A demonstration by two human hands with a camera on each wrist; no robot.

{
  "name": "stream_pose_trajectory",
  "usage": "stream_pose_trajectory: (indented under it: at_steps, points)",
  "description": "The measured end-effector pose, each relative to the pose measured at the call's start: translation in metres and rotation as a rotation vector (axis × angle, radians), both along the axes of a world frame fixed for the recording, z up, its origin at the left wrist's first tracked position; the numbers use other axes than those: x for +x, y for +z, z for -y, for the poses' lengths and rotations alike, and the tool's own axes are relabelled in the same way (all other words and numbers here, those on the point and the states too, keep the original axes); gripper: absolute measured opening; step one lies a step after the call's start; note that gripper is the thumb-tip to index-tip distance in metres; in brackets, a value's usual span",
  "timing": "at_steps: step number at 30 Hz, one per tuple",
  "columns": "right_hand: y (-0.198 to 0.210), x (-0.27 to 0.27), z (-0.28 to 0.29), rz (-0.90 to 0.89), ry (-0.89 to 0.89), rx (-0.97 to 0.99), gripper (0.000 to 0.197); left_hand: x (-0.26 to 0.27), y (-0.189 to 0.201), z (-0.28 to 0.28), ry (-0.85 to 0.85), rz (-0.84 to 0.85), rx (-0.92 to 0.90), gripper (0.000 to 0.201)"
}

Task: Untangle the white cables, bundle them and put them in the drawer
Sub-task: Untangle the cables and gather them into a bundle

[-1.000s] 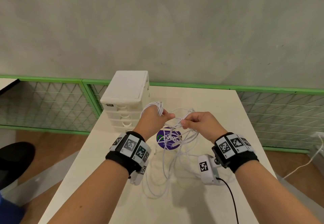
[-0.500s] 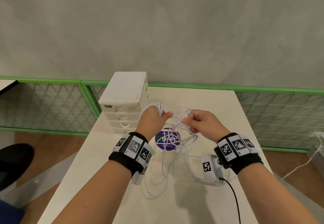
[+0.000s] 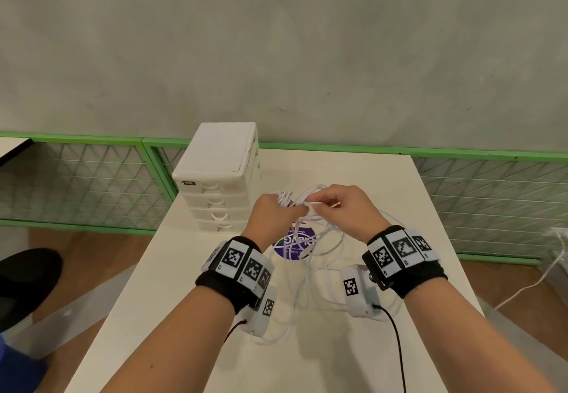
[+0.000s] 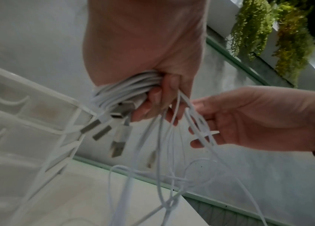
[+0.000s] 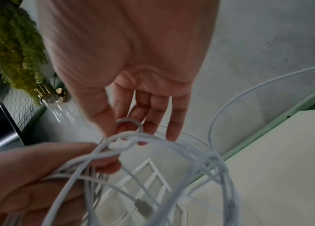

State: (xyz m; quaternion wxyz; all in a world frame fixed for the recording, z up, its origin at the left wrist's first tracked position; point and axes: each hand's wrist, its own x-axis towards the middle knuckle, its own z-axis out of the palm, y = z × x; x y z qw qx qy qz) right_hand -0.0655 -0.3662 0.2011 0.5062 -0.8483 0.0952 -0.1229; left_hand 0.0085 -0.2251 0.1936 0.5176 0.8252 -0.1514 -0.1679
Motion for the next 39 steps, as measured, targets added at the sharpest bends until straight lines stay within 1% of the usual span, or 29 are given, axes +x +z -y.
stream_pose_trajectory:
  at_steps: [3,5,7,8,10,13,15,16,18,19,20,21,22,23,24,25,26,27,28,29,31,33,34,36,39]
  points:
    - [0.004,-0.003,0.004,-0.015,-0.030,0.100,0.005,0.006,-0.007,-0.007,0.060,0.000,0.051,0.029]
    - [0.003,-0.005,0.005,-0.069,-0.011,0.080,0.003,0.008,-0.010,-0.010,0.026,0.000,0.092,0.032]
    - [0.000,-0.007,0.004,-0.106,-0.004,0.036,0.009,0.008,-0.010,-0.010,-0.024,-0.003,0.143,0.037]
    - [0.000,-0.008,0.003,-0.104,-0.021,0.024,0.009,0.008,-0.009,-0.010,-0.050,-0.006,0.166,0.037]
    - [0.000,-0.008,0.006,-0.077,-0.112,0.003,0.010,0.009,-0.007,-0.011,-0.084,-0.021,0.190,0.037]
    - [-0.004,-0.008,0.021,-0.046,-0.331,0.026,0.017,0.012,-0.004,-0.017,-0.047,-0.078,0.176,0.035]
    - [-0.009,-0.010,0.027,-0.084,-0.410,0.027,0.016,0.014,-0.003,-0.018,-0.011,-0.065,0.178,0.035]
    - [-0.012,-0.010,0.029,-0.124,-0.412,-0.018,0.015,0.014,-0.004,-0.017,0.001,-0.039,0.183,0.037]
    - [-0.013,-0.009,0.029,-0.203,-0.379,-0.197,0.014,0.015,-0.006,-0.014,0.009,-0.002,0.191,0.040]
    - [-0.012,-0.009,0.028,-0.200,-0.379,-0.278,0.015,0.014,-0.007,-0.013,0.011,-0.002,0.190,0.041]
    - [-0.008,-0.009,0.027,-0.144,-0.376,-0.322,0.019,0.012,-0.008,-0.012,0.010,-0.002,0.189,0.042]
    - [-0.003,-0.010,0.025,-0.037,-0.349,-0.339,0.025,0.010,-0.008,-0.011,0.011,0.000,0.196,0.044]
    - [0.002,-0.011,0.022,0.088,-0.286,-0.349,0.032,0.007,-0.008,-0.010,0.014,0.001,0.207,0.045]
    - [0.007,-0.010,0.018,0.181,-0.182,-0.368,0.035,0.006,-0.008,-0.008,0.019,0.006,0.212,0.046]
    - [0.010,-0.009,0.013,0.207,-0.058,-0.416,0.034,0.005,-0.007,-0.007,0.019,0.013,0.213,0.046]
    - [0.011,-0.007,0.008,0.164,0.058,-0.500,0.030,0.004,-0.006,-0.005,0.013,0.023,0.212,0.046]
    - [0.010,-0.004,0.004,0.076,0.140,-0.607,0.029,0.004,-0.006,-0.004,0.001,0.030,0.208,0.045]
    - [0.008,-0.002,0.003,-0.024,0.186,-0.708,0.029,0.004,-0.005,-0.003,-0.011,0.038,0.207,0.044]
    - [0.007,0.000,0.003,-0.109,0.194,-0.769,0.030,0.005,-0.004,-0.002,-0.018,0.038,0.211,0.044]
    - [0.007,0.001,0.004,-0.166,0.173,-0.780,0.029,0.006,-0.004,-0.002,-0.019,0.042,0.216,0.045]
    - [0.009,0.003,0.006,-0.203,0.107,-0.730,0.025,0.007,-0.004,-0.004,-0.025,0.044,0.228,0.045]
    - [0.010,0.004,0.007,-0.170,0.042,-0.643,0.021,0.008,-0.004,-0.005,-0.050,0.044,0.254,0.042]
    - [0.011,0.004,0.009,-0.129,-0.007,-0.586,0.019,0.007,-0.004,-0.005,-0.062,0.050,0.281,0.040]
    - [0.013,0.002,0.016,-0.006,-0.164,-0.439,0.014,0.007,-0.004,-0.007,-0.070,0.070,0.353,0.039]
    - [0.012,-0.007,0.040,0.131,-0.385,-0.139,0.005,0.013,-0.008,-0.018,-0.053,0.074,0.436,0.038]
